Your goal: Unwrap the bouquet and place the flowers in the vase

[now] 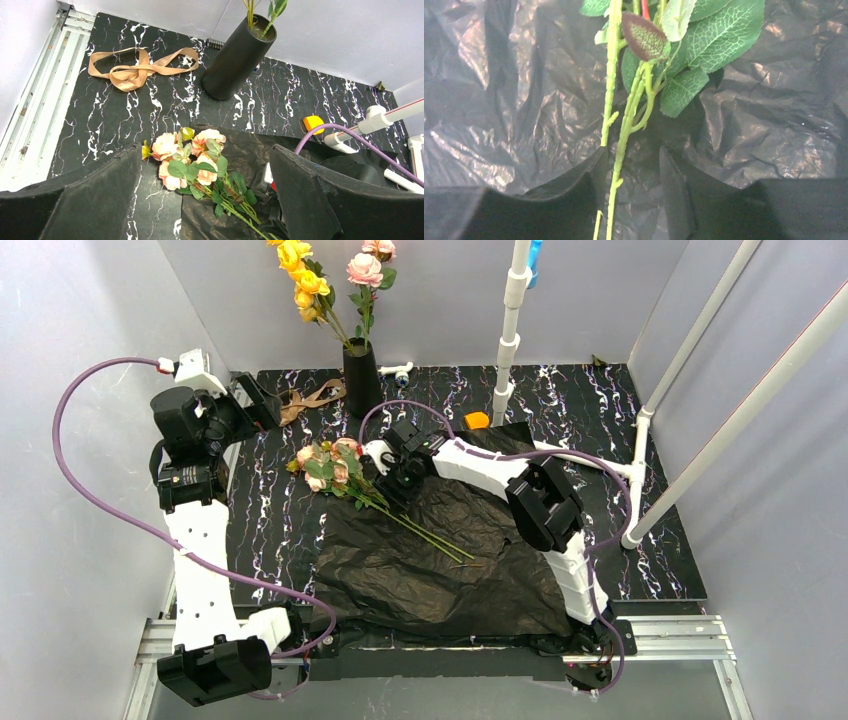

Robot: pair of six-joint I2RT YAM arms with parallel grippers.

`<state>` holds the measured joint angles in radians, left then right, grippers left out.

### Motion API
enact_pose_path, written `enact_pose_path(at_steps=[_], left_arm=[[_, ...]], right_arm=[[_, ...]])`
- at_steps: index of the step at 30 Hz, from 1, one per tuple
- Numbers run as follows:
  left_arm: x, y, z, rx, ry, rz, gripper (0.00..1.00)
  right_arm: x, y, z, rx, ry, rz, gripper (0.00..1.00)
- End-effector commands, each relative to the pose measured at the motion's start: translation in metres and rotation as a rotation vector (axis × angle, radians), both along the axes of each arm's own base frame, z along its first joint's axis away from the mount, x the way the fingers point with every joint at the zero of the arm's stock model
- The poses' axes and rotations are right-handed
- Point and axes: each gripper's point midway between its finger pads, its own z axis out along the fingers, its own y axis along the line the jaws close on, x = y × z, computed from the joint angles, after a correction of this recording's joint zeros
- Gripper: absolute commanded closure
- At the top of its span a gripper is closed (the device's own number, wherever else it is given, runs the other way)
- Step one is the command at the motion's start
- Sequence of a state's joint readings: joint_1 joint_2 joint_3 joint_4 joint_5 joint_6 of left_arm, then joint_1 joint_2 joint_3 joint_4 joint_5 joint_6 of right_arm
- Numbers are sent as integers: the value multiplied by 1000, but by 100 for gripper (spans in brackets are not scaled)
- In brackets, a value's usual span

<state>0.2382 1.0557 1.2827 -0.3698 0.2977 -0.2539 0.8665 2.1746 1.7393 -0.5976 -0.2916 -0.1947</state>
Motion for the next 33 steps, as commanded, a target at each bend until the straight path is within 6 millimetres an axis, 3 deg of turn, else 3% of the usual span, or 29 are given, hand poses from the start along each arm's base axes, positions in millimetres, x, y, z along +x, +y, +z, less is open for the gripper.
enact_pose_path(at_steps=[1, 7, 12, 14, 24, 33], left_arm=[[-3, 2, 1, 7, -1, 6, 2], [1, 3, 0, 19, 6, -1, 2], [8, 2, -2, 5, 12, -10, 2], [11, 1, -1, -1, 7, -19, 2], [19, -8, -1, -42, 25, -71, 2], [14, -46, 6, -184, 5, -255, 2]], right_arm=[[11, 19, 6, 21, -76, 13, 54], [11, 17, 3, -17, -119, -6, 65], [3, 17, 4, -46, -176, -15, 83], [4, 21, 15, -32, -197, -35, 98], [33, 22, 91, 75, -335, -212, 99], [53, 12, 159, 305, -281, -332, 99]])
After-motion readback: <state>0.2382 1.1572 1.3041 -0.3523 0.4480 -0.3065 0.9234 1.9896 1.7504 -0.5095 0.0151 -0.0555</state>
